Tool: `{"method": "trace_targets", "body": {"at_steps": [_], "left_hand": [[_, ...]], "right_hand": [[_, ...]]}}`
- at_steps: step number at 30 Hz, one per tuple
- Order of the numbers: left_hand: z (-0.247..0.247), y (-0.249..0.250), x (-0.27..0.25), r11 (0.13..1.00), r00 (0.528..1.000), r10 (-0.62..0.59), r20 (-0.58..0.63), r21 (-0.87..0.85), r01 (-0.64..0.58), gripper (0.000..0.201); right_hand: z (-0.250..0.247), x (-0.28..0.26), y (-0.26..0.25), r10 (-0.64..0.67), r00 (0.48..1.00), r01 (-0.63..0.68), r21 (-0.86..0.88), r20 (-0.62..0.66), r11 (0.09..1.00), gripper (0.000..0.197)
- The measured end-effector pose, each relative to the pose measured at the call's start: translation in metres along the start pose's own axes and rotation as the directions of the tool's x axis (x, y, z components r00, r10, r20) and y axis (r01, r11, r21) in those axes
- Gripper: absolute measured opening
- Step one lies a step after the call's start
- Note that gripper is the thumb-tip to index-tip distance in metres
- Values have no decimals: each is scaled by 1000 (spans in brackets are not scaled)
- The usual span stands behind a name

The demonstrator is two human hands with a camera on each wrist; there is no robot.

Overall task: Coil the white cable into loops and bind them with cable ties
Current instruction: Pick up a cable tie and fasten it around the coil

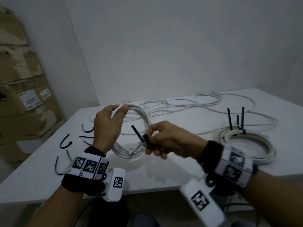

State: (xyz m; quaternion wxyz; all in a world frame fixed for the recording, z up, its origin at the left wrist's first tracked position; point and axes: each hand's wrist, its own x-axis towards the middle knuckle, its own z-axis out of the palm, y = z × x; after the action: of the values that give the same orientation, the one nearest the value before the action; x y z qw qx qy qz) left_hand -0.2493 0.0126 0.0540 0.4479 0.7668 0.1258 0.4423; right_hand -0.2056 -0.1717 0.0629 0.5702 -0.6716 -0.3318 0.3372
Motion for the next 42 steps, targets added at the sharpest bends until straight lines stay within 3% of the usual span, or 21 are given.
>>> {"method": "trace_targets", "body": {"at_steps": [3,5,8,10,14,18,23,26,29,37,39,42], "left_hand": [[8,4,-8,998,998,56,29,3,-56,21],[12,5,-14,997,996,74,43,8,-75,29],[16,6,-19,999,999,-9,36,52,7,50],[20,4,-22,998,998,-58,21,35,57,57],[26,3,-25,996,997,-81,5,-21,81,48],[33,0,-31,999,1000,-26,3,-37,26,37],[38,0,-39,996,999,-36,-4,-79,36,40],[38,1,-45,995,999,-27,34,-91,30,46],[39,-2,-47,987,994,-96,59,-123,103,45],[35,1,-46,945,963,-208,172,-219,243,35],[35,4,-47,935,958,-210,196,-246,255,30],[36,0,-47,920,956,-247,158,-270,283,23]], "right_hand": [[19,17,9,1,987,41,257,-162,966,9],[28,25,5,10,966,112,454,-258,884,10],[38,32,-3,15,940,221,644,-340,732,15],[38,35,-6,44,927,247,692,-373,678,19],[36,39,-4,63,907,249,651,-416,717,24],[39,42,6,-32,908,285,559,-418,779,45],[46,41,14,-142,869,372,439,-474,818,44],[46,43,21,-136,832,378,370,-538,849,28],[42,45,24,-134,813,373,330,-567,867,23],[34,42,35,-291,757,401,65,-585,914,20],[33,38,37,-321,759,400,16,-567,916,20],[24,26,37,-356,819,389,-19,-451,921,22]]}}
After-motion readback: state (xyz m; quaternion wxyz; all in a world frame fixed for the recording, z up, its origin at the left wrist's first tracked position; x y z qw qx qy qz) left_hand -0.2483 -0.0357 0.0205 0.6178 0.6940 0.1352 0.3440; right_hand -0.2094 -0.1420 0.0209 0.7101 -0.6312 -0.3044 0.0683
